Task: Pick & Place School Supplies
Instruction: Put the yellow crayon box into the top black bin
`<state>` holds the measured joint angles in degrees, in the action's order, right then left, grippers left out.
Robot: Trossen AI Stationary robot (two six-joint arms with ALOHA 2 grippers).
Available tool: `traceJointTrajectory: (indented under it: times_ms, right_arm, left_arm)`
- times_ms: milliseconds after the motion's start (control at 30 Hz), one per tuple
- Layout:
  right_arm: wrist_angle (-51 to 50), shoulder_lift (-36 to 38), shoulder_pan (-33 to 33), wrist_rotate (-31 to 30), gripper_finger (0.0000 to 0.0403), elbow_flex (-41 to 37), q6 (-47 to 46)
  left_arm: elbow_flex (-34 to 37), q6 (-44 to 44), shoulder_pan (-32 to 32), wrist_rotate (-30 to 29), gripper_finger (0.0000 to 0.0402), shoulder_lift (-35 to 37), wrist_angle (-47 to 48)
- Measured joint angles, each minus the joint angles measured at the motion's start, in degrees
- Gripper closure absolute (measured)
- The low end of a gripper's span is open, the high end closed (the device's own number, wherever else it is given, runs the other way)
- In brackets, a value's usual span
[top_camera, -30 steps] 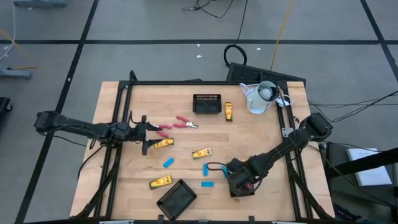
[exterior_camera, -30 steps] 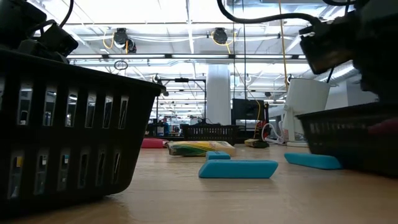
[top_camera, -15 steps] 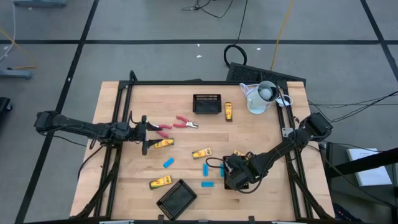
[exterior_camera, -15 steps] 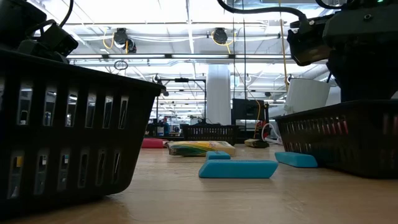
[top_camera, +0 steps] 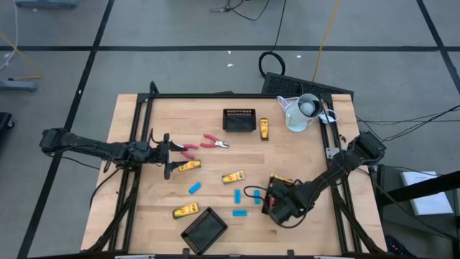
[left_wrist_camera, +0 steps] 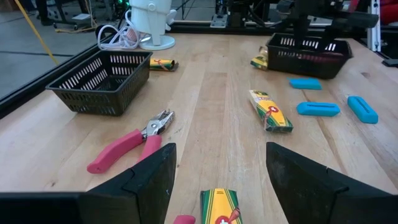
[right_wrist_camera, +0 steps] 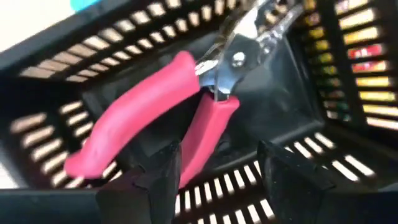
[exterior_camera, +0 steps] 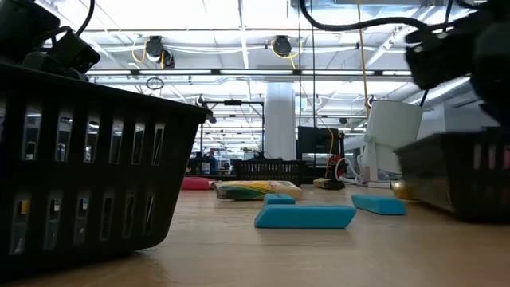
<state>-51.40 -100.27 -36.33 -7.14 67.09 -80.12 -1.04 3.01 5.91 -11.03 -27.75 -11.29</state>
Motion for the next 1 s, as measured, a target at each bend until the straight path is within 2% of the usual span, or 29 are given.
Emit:
traceJointTrajectory:
  times_ms: [400,533,667,767,1000]
  right_arm:
    - [0.47,-0.02,-7.90,4.90,0.0220,0.00,-13.40]
    - [2.14,0.24,-10.08,1.64,0.0221,-0.04,-15.21]
    - [4.87,2.00,-10.43,-6.66,0.0224,-0.04,-10.93]
    - [6.47,3.56,-9.34,-10.30,0.0224,-0.04,-4.63]
    - [5.65,7.63,-5.08,-12.18,0.0224,-0.04,9.76]
  left_arm:
    - [0.02,0.22,0.01,0.00,0.0151,0.00,0.79]
    - [0.02,0.26,0.00,-0.02,0.0151,0.00,0.84]
    - [0.02,0.17,0.02,-0.02,0.0151,0.00,0.47]
    - [0.02,0.10,0.01,-0.02,0.0151,0.00,-0.11]
    - [0.02,-0.08,0.02,-0.03,0.0151,0.00,-0.76]
